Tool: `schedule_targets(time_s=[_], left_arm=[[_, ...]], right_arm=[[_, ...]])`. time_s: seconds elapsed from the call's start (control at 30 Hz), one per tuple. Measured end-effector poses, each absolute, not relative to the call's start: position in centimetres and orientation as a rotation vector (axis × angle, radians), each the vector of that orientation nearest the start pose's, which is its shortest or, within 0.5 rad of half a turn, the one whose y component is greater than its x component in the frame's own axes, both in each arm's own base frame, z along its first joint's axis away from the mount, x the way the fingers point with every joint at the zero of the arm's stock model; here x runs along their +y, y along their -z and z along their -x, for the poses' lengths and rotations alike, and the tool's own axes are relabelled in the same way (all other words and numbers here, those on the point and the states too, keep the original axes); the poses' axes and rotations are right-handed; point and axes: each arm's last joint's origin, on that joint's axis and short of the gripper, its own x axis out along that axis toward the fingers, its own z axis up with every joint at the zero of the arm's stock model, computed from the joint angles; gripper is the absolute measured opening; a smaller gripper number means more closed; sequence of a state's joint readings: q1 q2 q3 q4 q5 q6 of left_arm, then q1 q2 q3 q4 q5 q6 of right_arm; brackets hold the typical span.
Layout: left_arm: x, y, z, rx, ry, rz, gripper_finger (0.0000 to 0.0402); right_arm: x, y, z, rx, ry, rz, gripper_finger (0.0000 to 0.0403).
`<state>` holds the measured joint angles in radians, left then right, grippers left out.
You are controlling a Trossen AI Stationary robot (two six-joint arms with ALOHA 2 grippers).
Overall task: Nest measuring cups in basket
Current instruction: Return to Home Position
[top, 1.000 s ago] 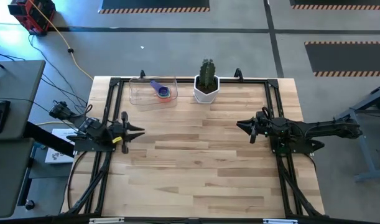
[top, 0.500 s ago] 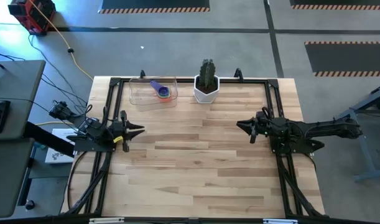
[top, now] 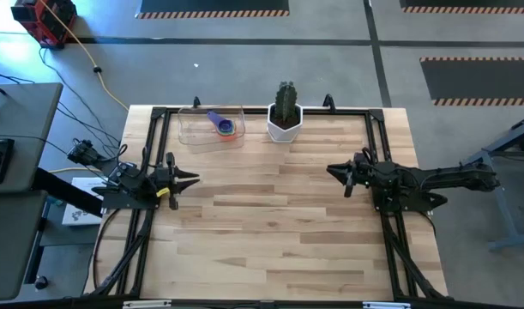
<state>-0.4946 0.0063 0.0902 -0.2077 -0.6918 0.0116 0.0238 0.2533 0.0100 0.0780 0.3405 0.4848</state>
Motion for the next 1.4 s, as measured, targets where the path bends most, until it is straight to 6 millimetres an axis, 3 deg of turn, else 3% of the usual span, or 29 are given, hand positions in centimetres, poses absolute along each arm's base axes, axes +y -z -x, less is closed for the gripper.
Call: schedule_targets(time_s=[0.27,0.6,0.93,1.17,1.4], left_arm=[[-2.4,-17.4,-8.3,0.104,-0.196,-0.081,0.0058],[-2.4,-17.4,-8.3,0.104,-0.196,-0.081,0.0058],[-2.4,-17.4,-8.3,0.104,-0.196,-0.081,0.0058],[-2.4,-17.4,-8.3,0.104,-0.196,-0.081,0.0058],[-2.4,-17.4,-8.3,0.104,-0.196,-0.081,0.0058]], right_arm=[[-0.1,-18.0,-11.3,-0.022,0.088,-0.243,0.0067],[-0.2,-19.1,-10.7,-0.14,0.129,-0.185,0.0067],[-0.4,-19.2,-9.7,-0.159,0.193,-0.148,0.0067],[-0.4,-17.6,-9.8,-0.118,0.191,-0.188,0.0067],[-0.4,-17.6,-9.8,-0.108,0.173,-0.185,0.0067]])
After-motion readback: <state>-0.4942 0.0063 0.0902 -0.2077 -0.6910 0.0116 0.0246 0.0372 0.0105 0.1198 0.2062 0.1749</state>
